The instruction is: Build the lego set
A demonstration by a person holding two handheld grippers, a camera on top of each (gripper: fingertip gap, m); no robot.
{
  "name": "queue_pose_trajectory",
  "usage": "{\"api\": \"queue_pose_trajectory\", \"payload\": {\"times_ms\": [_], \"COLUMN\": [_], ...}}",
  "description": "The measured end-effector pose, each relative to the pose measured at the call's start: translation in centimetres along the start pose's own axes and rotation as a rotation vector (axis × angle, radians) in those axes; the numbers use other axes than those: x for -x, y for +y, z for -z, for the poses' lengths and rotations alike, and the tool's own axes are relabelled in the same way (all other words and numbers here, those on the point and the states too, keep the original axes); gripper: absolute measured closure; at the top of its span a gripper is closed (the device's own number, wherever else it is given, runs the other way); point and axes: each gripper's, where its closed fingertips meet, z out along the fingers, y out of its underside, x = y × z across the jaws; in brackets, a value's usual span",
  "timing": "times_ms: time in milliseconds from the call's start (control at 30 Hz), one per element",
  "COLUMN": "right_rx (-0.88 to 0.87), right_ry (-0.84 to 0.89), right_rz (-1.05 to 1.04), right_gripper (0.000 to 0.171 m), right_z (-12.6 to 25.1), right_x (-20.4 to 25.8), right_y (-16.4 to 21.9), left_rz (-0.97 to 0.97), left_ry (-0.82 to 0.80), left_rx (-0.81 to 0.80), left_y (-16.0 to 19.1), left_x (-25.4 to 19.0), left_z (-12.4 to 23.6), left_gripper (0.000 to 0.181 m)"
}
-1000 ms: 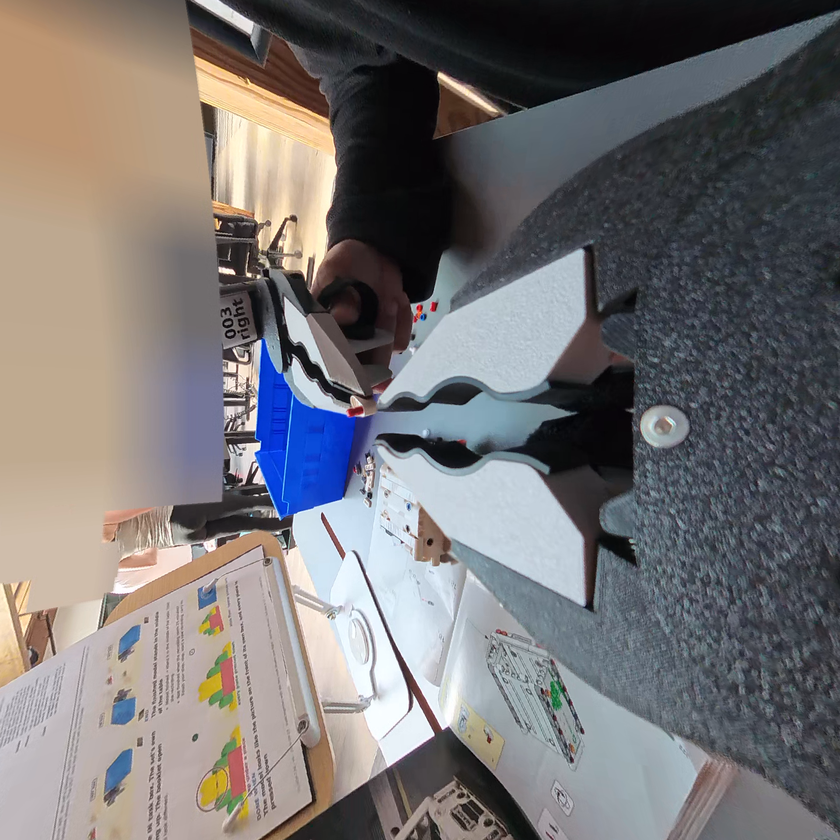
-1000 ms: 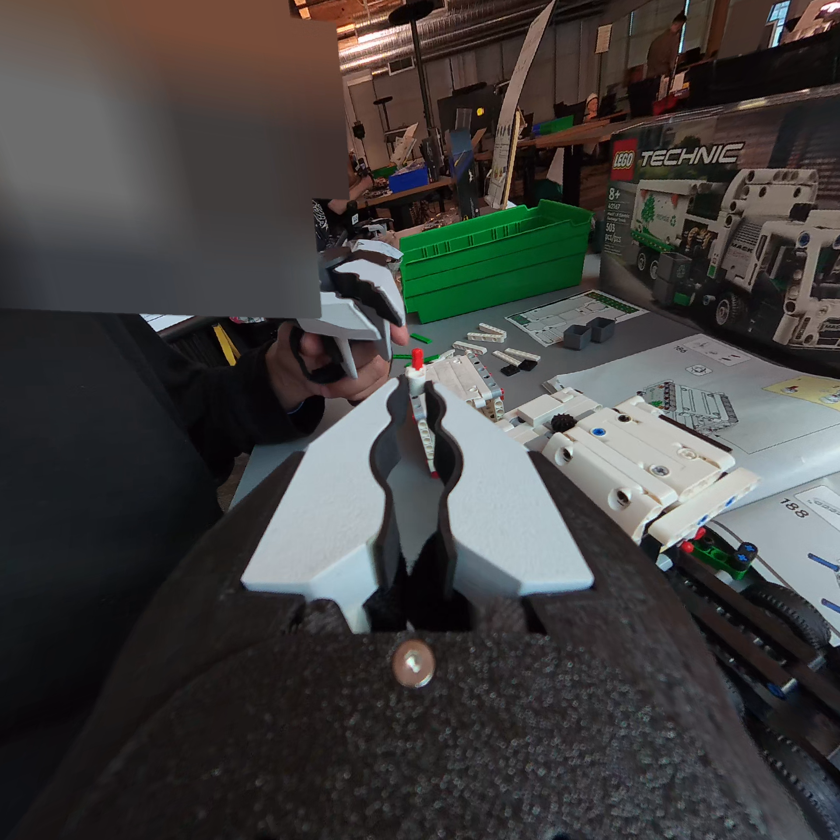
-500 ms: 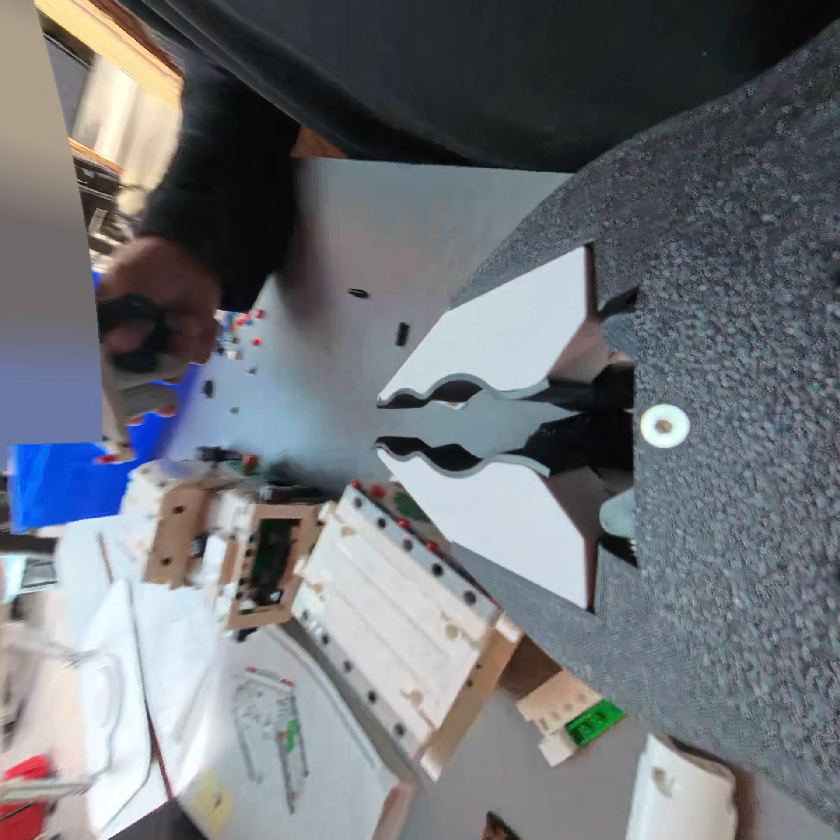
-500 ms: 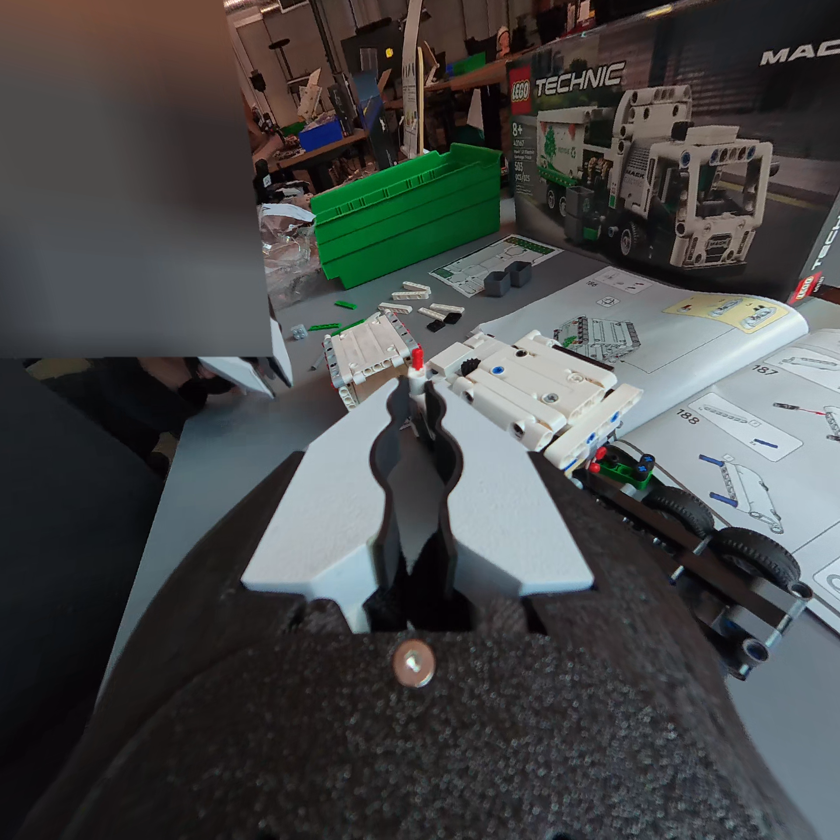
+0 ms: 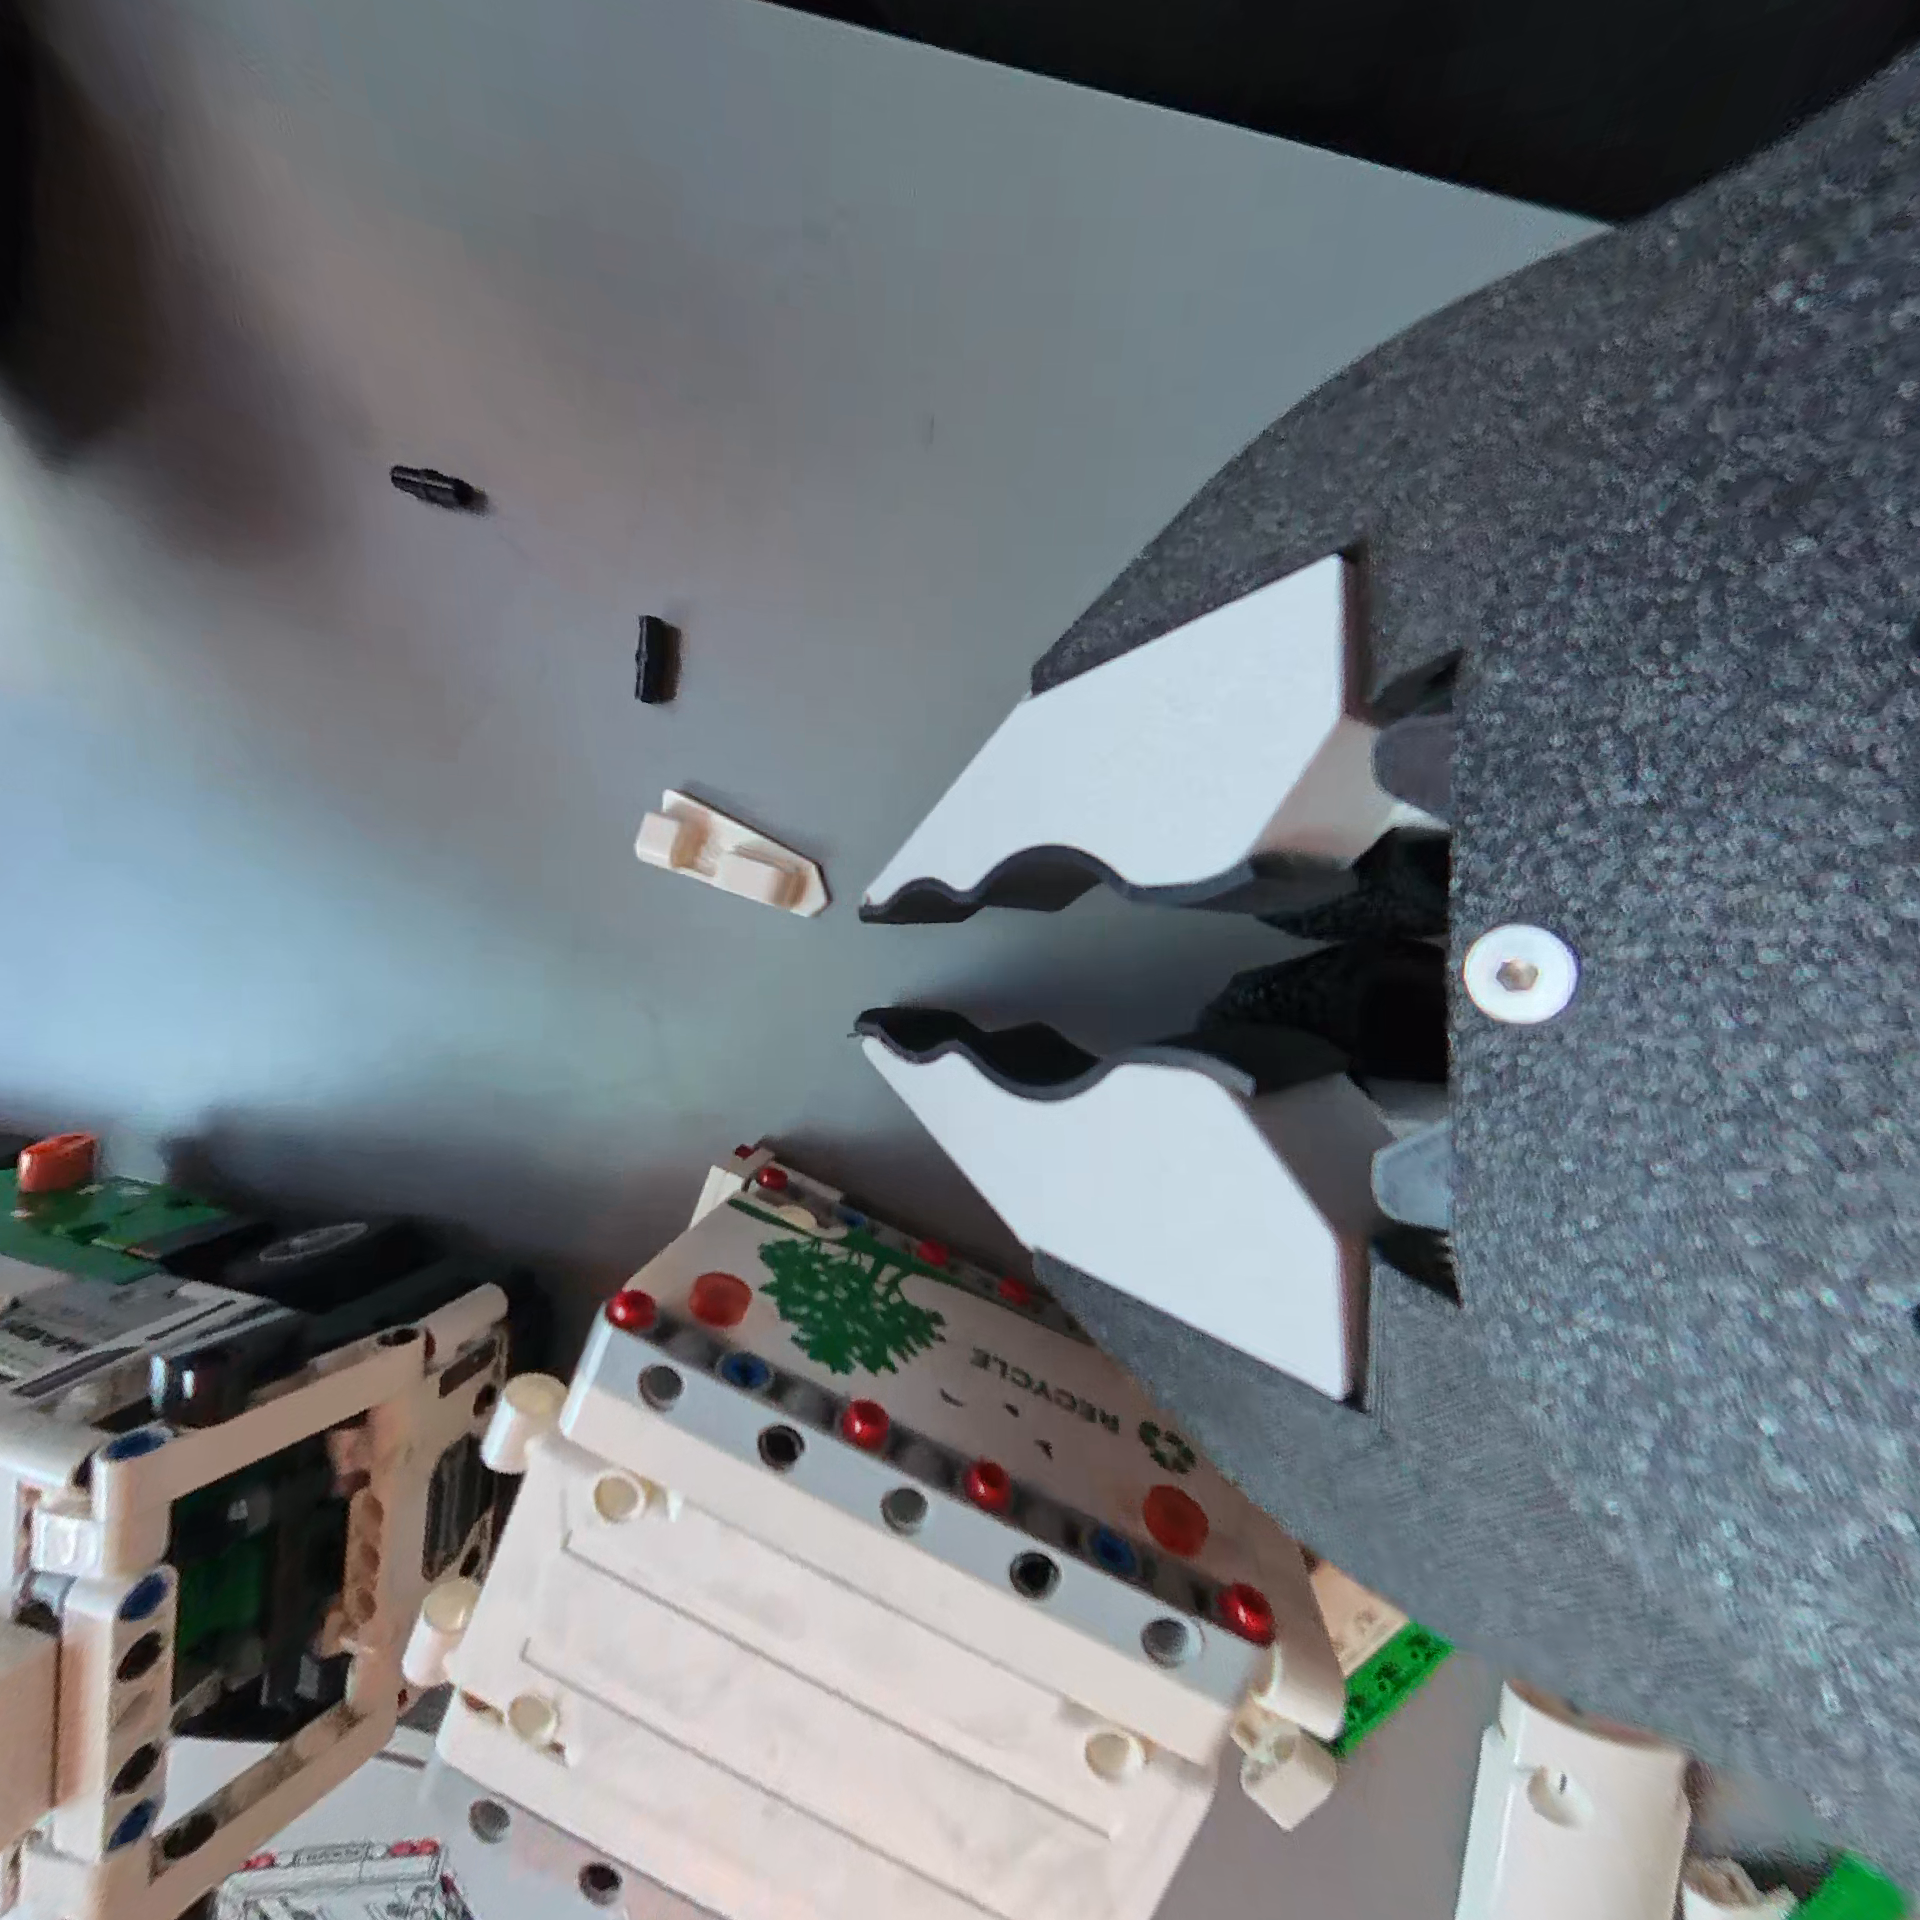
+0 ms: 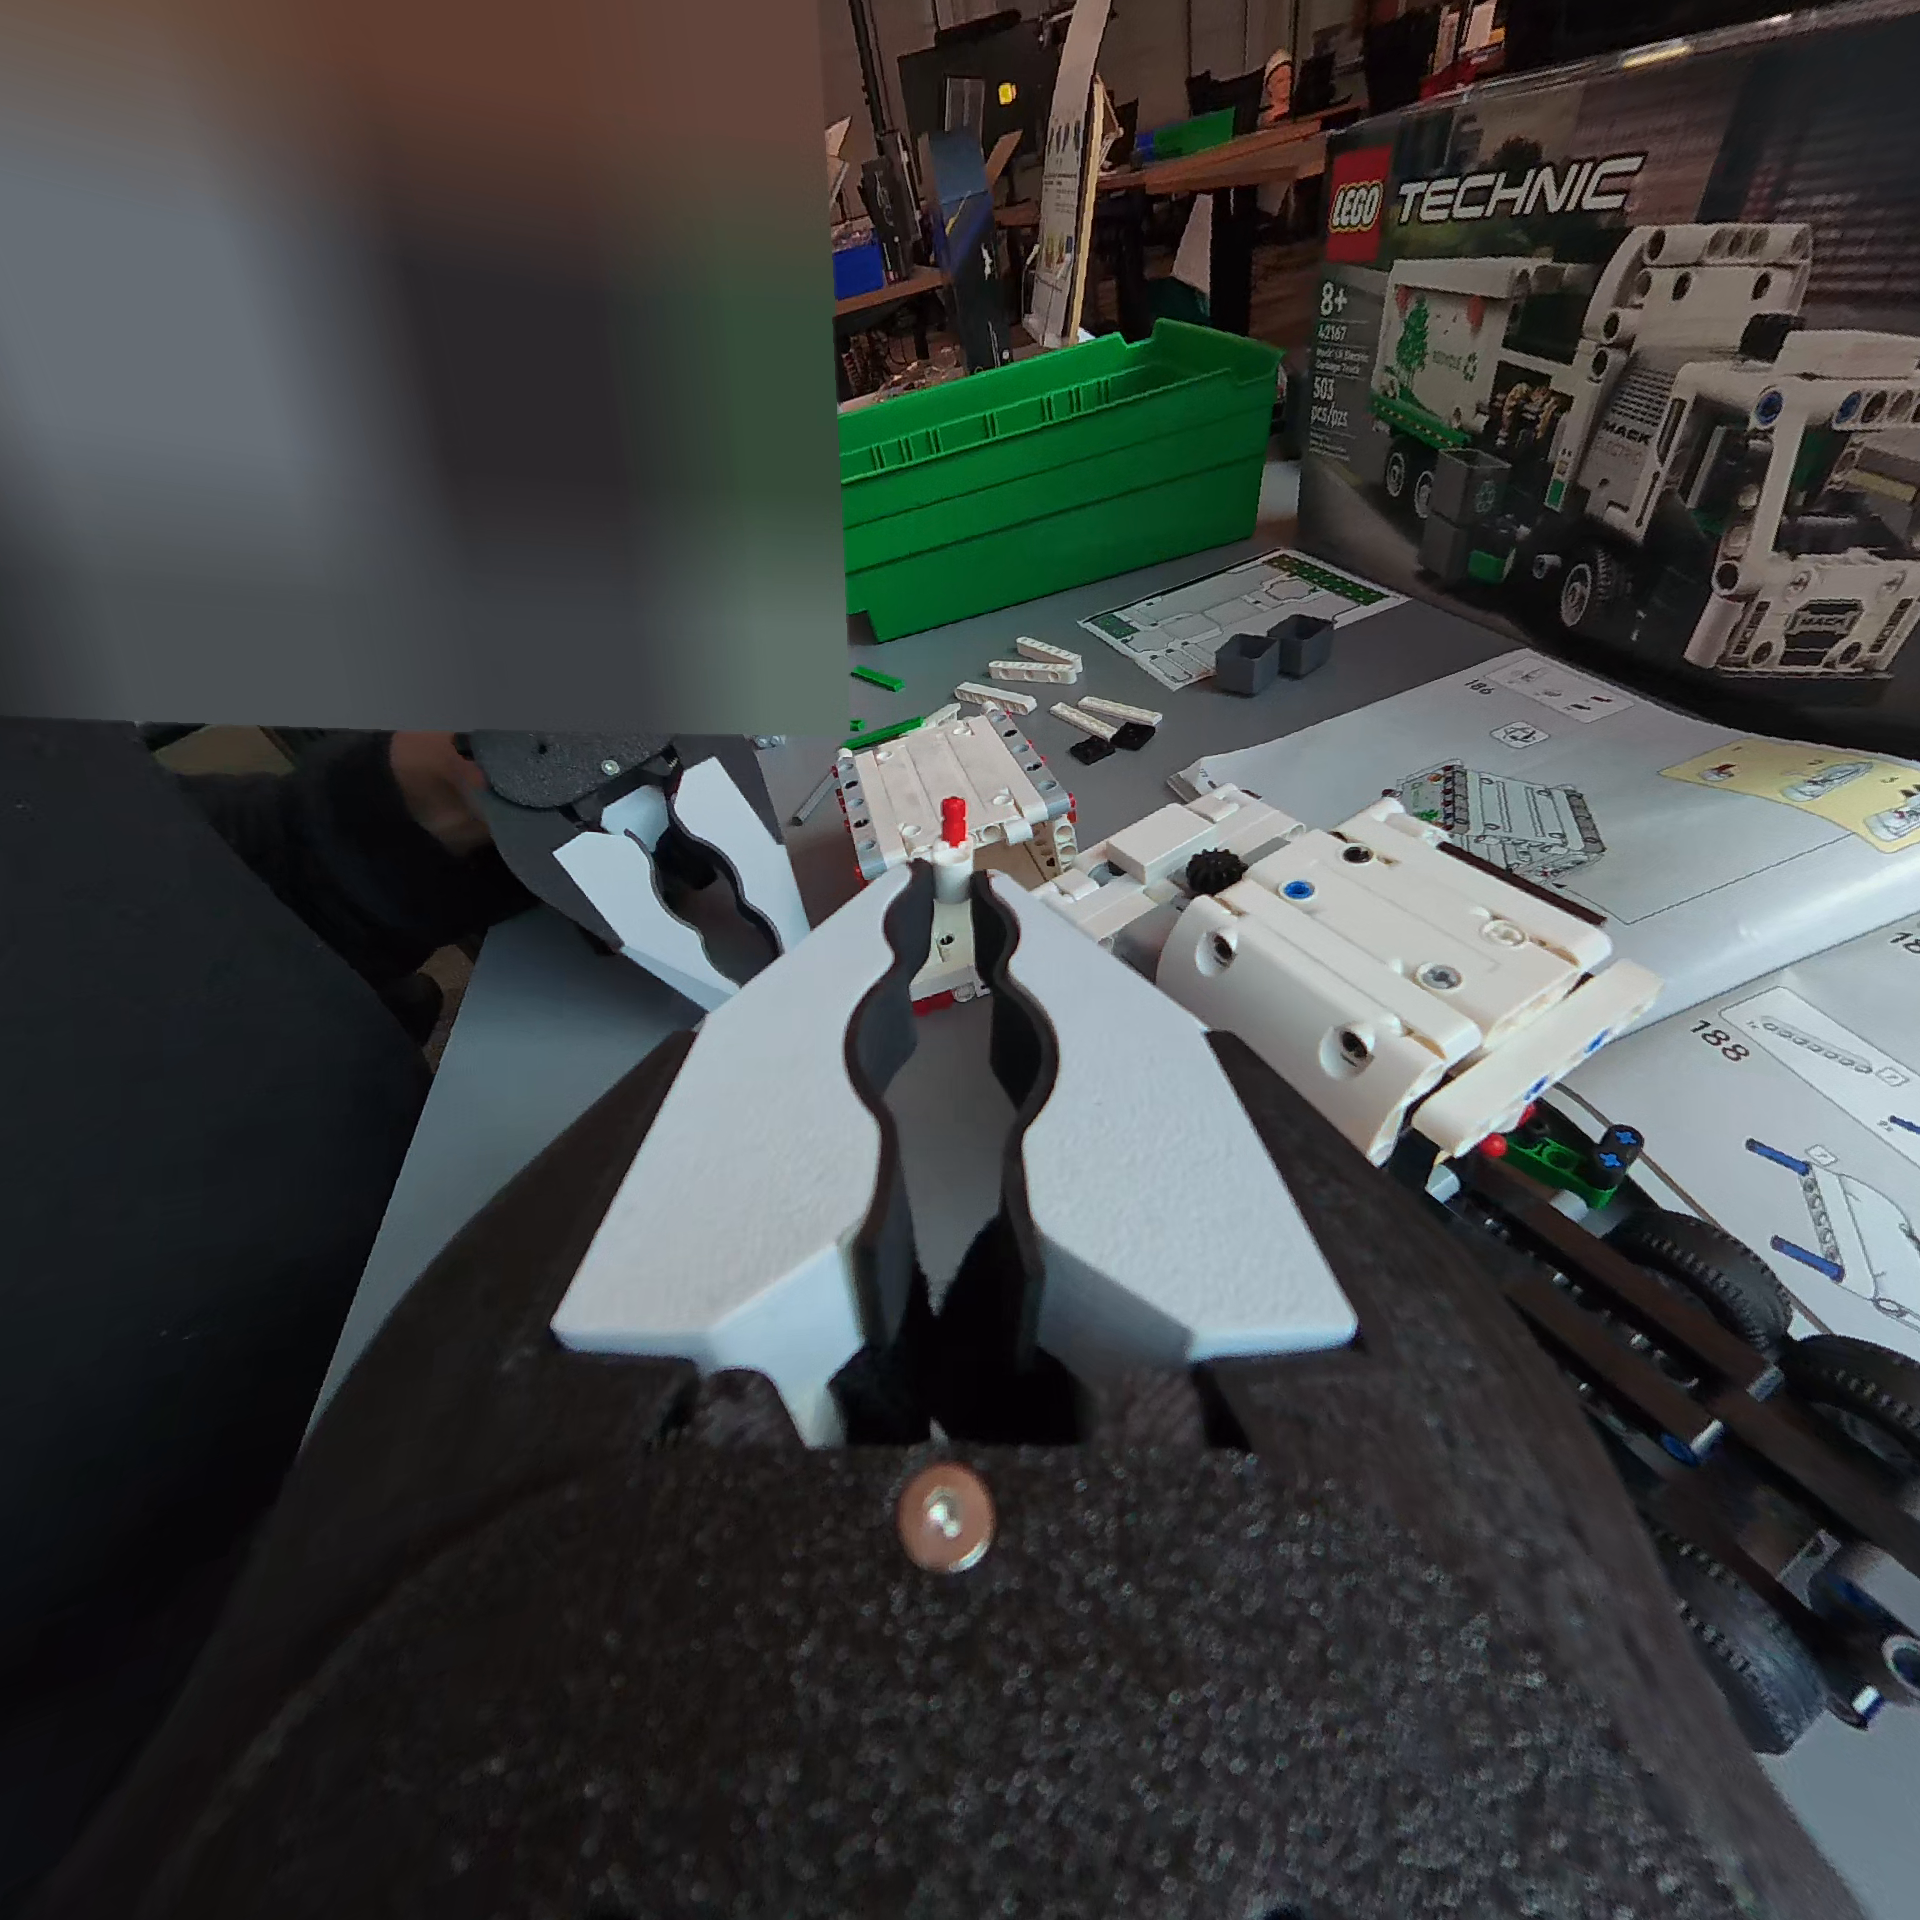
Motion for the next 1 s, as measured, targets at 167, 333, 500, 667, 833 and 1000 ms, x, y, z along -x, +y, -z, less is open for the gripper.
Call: {"api": "queue_pose_trajectory", "payload": {"times_ms": [167, 333, 500, 667, 833, 1000], "right_rx": [-0.002, -0.002, -0.001, 0.005, 0.001, 0.003], "right_ry": [0.000, 0.000, 0.011, 0.038, 0.047, 0.039], "right_rz": [-0.012, -0.017, -0.023, -0.026, -0.025, -0.035], "right_gripper": [0.165, 0.165, 0.165, 0.166, 0.166, 0.166], "right_z": [0.1, 0.1, 0.2, 0.4, 0.5, 0.5], "right_x": [-0.2, -0.4, -0.8, -1.7, -1.9, -1.9], "right_y": [0.0, 0.1, 0.2, 0.4, 0.4, 0.5], "left_rz": [0.019, -0.055, -0.033, 0.008, 0.027, 0.001], "left_ry": [-0.005, -0.013, 0.033, 0.090, 0.103, 0.095], "left_rx": [-0.046, -0.133, -0.257, -0.328, -0.366, -0.318], "left_y": [-0.8, -2.2, -3.7, -4.3, -4.6, -4.2], "left_x": [0.2, -0.3, -0.2, 0.1, 0.4, 0.3], "left_z": [0.7, 0.3, 1.1, 2.0, 2.5, 1.8], "left_gripper": [0.168, 0.169, 0.172, 0.172, 0.173, 0.172]}}
